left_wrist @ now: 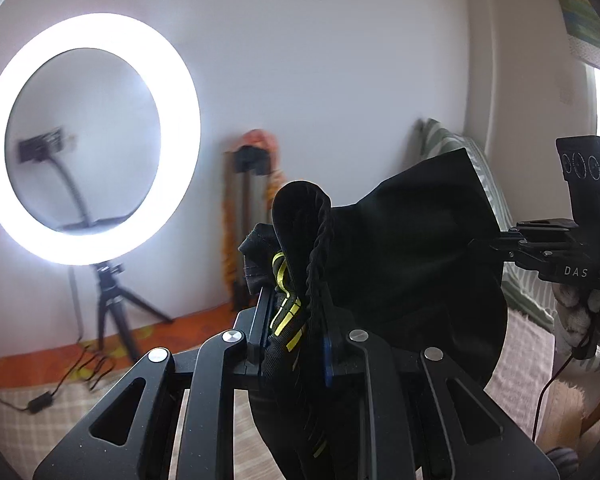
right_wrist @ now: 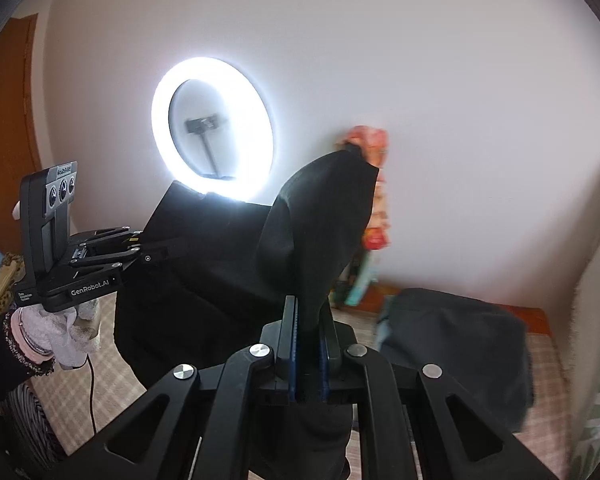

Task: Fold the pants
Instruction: 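Lift the shorts with both tools and carry them over the folded jeans, then lower the shorts onto the jeans stack and open both tools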

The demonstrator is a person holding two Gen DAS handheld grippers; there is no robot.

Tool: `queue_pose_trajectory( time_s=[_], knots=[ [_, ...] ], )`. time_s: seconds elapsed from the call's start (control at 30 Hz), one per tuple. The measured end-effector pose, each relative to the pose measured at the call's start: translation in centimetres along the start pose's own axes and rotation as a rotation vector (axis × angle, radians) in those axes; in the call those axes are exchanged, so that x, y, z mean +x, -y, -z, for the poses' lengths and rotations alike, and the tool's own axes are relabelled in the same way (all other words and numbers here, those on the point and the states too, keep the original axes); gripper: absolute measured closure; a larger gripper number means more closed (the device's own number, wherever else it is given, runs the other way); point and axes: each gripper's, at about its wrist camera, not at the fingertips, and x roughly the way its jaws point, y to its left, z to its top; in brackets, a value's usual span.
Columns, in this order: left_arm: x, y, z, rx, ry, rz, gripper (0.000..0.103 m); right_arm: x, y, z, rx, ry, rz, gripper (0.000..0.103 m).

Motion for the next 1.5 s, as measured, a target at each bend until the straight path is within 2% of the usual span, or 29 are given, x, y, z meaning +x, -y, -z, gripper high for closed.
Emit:
queue_pose_trajectory(
  time_s=[0.23, 0.4, 0.6, 0.8, 0.97, 1.03, 1.07, 1.13, 1.17, 1.23, 1.27, 1.3, 1.37, 1.43, 1.5],
  knots=[
    [5.6, 7.0, -2.3, 0.056, 0.014, 0.079, 0.086, -3.4, 8.0, 0.6, 0.042, -0.005, 0.106, 0.097],
    [10.0, 9.8, -3.1, 0.041, 0.003, 0.108, 0.086, -4.6, 13.5, 1.0, 0.057, -0.008, 0.166, 0.097],
    [15.8, 11.9, -2.5, 0.045, -0.028, 0.101, 0.086, -1.2, 18.7, 1.6, 0.035, -0.060, 0.198, 0.097],
    [21.7, 11.7, -0.8, 0.027, -0.086, 0.068, 0.086, 5.0, 23.6, 3.2, 0.064, -0.123, 0.174, 0.097],
    [25.5, 10.1, 0.4, -0.018, -0.124, -0.009, 0.086, 9.6, 27.4, 4.8, 0.141, -0.160, 0.133, 0.097],
    [26.9, 9.4, 1.0, -0.033, -0.159, -0.037, 0.084, 11.3, 28.7, 5.3, 0.185, -0.170, 0.100, 0.097],
    [27.4, 9.1, 1.2, -0.039, -0.175, -0.049, 0.079, 12.0, 29.2, 5.5, 0.197, -0.174, 0.093, 0.097],
    [28.4, 8.3, 1.6, -0.066, -0.220, -0.065, 0.076, 13.3, 29.8, 5.7, 0.197, -0.193, 0.127, 0.092],
    [28.5, 8.2, 1.7, -0.071, -0.226, -0.074, 0.075, 13.8, 30.1, 6.0, 0.203, -0.208, 0.138, 0.092],
    [28.6, 7.7, 1.6, -0.066, -0.219, -0.103, 0.067, 14.5, 30.6, 6.3, 0.232, -0.234, 0.158, 0.081],
    [28.5, 7.4, 1.4, -0.064, -0.210, -0.124, 0.062, 14.7, 30.6, 6.4, 0.232, -0.239, 0.166, 0.081],
    [28.3, 7.1, 1.2, -0.070, -0.206, -0.132, 0.062, 14.9, 30.5, 6.7, 0.214, -0.255, 0.197, 0.080],
    [28.1, 6.7, 1.1, -0.077, -0.205, -0.144, 0.062, 15.3, 30.6, 7.0, 0.200, -0.281, 0.255, 0.073],
    [27.8, 6.5, 1.0, -0.078, -0.213, -0.154, 0.062, 15.2, 30.9, 7.1, 0.231, -0.286, 0.288, 0.065],
    [27.2, 6.5, 1.0, -0.076, -0.213, -0.156, 0.062, 14.4, 31.4, 7.1, 0.265, -0.272, 0.319, 0.063]
  ],
)
